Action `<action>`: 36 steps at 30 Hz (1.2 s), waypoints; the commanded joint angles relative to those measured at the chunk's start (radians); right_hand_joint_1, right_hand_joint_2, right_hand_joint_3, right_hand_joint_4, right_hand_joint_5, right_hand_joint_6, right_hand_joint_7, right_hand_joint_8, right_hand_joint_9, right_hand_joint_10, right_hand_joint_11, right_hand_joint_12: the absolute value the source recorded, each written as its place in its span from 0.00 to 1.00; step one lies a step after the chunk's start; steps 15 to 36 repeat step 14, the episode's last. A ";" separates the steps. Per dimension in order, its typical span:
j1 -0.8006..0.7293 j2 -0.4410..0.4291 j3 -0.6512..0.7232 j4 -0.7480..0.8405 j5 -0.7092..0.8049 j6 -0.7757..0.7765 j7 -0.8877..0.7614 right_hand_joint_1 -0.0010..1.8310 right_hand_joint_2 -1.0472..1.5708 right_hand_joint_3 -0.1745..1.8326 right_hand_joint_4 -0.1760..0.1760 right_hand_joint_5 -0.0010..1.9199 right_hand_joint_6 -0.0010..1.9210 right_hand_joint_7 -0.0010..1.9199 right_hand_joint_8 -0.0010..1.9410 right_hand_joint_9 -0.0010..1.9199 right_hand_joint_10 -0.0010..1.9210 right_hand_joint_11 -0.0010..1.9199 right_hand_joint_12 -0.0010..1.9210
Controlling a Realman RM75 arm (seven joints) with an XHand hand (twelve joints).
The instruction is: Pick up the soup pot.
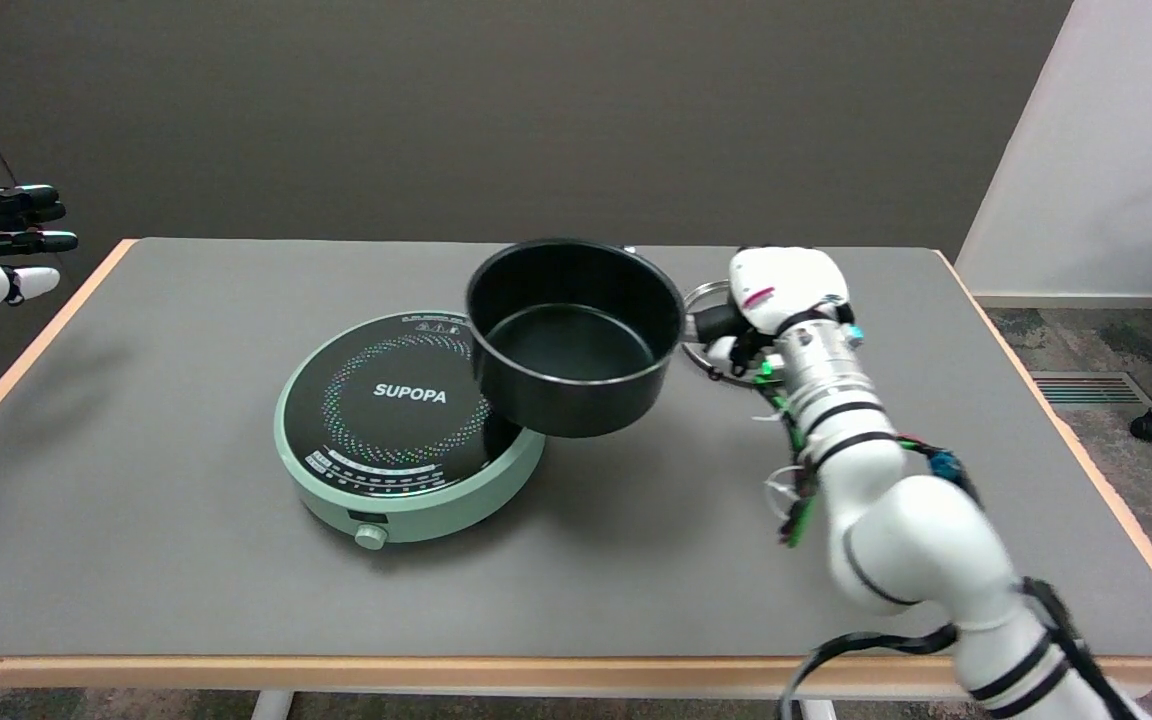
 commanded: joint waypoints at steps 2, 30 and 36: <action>-0.257 0.128 0.590 -0.052 0.499 -0.634 -0.019 0.48 0.94 0.36 0.28 0.94 0.94 0.94 0.93 0.94 0.94 0.94 0.94; -0.405 0.146 0.762 -0.066 0.549 -0.828 -0.018 0.49 0.94 0.36 0.28 0.94 0.94 0.94 0.93 0.94 0.94 0.94 0.94; -0.405 0.146 0.762 -0.066 0.549 -0.828 -0.018 0.49 0.94 0.36 0.28 0.94 0.94 0.94 0.93 0.94 0.94 0.94 0.94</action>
